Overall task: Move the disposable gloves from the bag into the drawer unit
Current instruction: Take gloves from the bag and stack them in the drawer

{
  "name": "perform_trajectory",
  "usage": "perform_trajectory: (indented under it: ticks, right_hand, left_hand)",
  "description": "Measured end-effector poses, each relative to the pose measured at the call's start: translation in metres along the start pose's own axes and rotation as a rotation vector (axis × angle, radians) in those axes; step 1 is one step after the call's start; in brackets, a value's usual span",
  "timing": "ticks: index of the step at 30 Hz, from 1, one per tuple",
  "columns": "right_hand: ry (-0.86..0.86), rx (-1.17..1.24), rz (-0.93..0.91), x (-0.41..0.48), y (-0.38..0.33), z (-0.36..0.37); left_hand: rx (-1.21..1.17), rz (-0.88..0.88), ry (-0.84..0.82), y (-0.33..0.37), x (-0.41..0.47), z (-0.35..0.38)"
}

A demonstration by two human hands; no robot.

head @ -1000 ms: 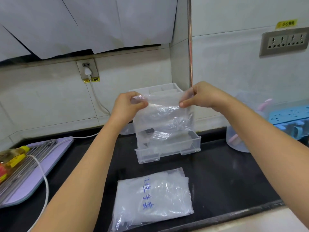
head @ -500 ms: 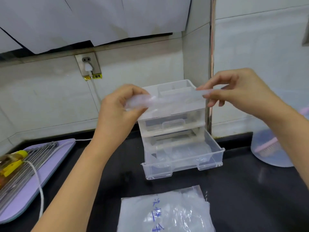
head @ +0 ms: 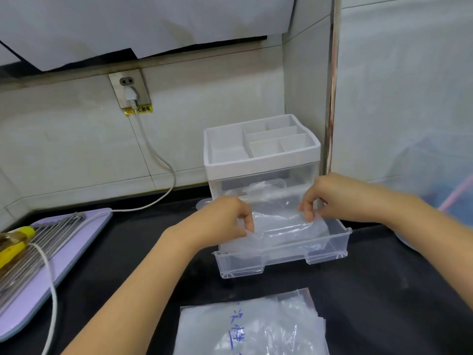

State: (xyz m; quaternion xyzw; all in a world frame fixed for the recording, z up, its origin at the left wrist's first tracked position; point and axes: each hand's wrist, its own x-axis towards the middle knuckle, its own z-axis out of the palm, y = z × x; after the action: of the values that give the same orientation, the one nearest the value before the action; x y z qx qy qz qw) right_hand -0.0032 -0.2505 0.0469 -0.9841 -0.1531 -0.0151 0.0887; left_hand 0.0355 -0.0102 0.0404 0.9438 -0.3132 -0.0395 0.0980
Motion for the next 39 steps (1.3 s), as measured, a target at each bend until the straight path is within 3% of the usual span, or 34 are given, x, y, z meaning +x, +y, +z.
perform_trajectory:
  ticks: [8,11,16,23,29,34,39]
  right_hand:
    - [-0.222,-0.148,0.142,0.005,-0.014,0.007]
    - [-0.2,-0.13,0.162,0.002,-0.023,-0.001]
    - [0.026,0.032,0.116,0.002,-0.026,-0.005]
    - [-0.176,0.053,0.065,0.011,-0.032,0.024]
    - [-0.185,0.062,0.068,0.014,-0.031,0.028]
    - [-0.205,0.035,0.083,0.015,-0.031,0.029]
    - [-0.379,-0.072,0.198,0.026,-0.038,0.017]
  left_hand:
    - [0.071,-0.078,-0.247,0.014,0.01,0.0]
    - [0.054,-0.089,-0.312,0.018,0.007,-0.008]
    - [-0.013,-0.111,-0.238,0.027,-0.007,-0.02]
    - [-0.066,-0.098,-0.052,0.048,-0.005,-0.017]
    - [0.103,-0.073,-0.202,0.054,0.025,0.019]
    - [0.21,-0.179,-0.28,0.049,0.03,0.017]
    - [0.321,-0.239,-0.403,0.048,0.033,0.012]
